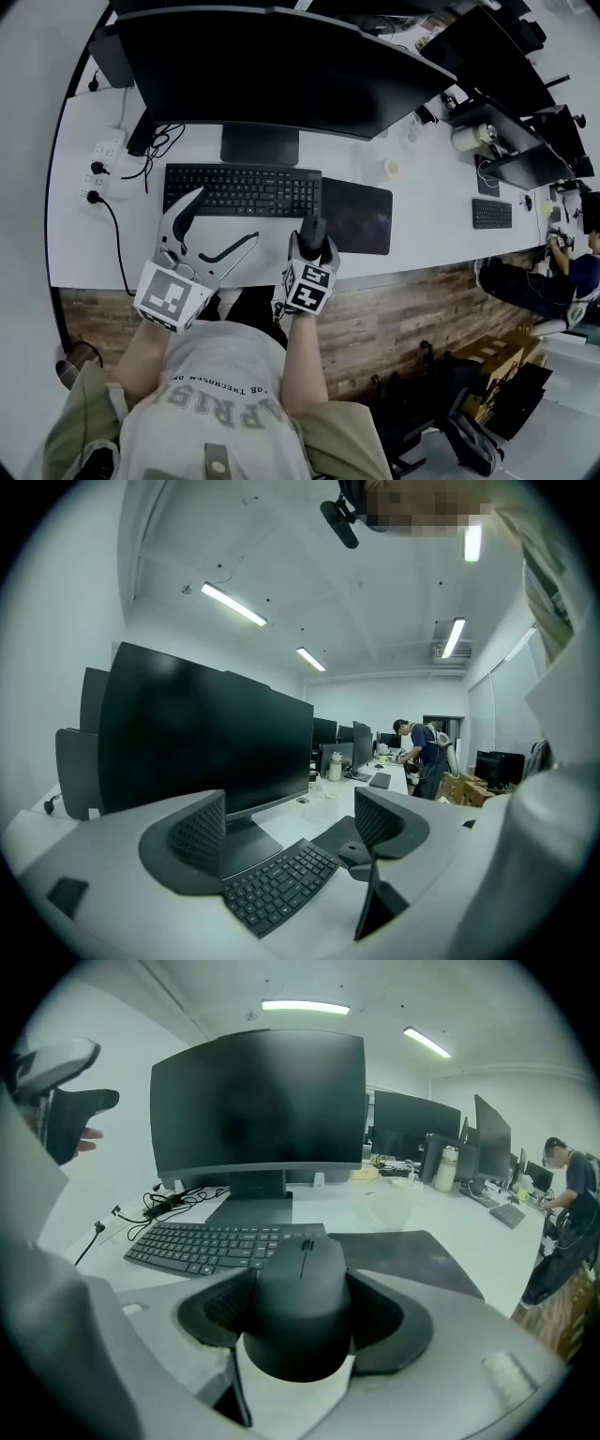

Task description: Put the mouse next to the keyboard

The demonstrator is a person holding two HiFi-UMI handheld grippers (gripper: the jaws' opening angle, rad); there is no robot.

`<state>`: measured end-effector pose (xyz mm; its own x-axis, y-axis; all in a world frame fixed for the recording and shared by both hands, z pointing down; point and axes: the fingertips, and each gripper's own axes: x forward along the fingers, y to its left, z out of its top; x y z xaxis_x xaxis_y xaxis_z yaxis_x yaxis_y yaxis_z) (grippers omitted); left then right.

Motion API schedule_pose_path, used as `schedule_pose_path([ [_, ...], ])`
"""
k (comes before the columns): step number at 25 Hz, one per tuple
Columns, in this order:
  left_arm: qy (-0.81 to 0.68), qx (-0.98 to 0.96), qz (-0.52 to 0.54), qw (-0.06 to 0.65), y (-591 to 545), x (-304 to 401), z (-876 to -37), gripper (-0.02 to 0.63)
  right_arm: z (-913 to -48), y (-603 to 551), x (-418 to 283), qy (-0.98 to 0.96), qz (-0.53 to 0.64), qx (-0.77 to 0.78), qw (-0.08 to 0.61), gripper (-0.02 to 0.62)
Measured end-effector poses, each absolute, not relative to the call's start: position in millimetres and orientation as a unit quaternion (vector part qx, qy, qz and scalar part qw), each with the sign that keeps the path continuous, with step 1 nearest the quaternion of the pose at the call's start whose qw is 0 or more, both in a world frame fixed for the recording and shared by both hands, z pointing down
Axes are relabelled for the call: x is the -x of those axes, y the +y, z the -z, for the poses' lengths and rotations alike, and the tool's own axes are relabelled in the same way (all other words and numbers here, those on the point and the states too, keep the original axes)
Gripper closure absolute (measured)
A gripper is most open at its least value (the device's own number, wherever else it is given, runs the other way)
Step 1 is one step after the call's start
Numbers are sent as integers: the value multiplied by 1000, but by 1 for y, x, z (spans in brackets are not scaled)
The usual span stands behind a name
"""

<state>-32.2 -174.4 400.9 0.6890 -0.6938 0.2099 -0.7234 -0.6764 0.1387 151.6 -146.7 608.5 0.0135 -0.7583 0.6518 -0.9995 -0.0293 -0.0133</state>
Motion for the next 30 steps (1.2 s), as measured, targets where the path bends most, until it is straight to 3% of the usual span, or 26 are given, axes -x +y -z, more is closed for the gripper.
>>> schedule_pose_path([
  [16,-447,-885,-81,104,-195,-89,-408,195,-632,-197,-277,-691,-263,-624,253,291],
  [30,-504,-846,-123,125,-208,-105,-436,195,-681,-246,-305,-702,-305,-581,275,291],
])
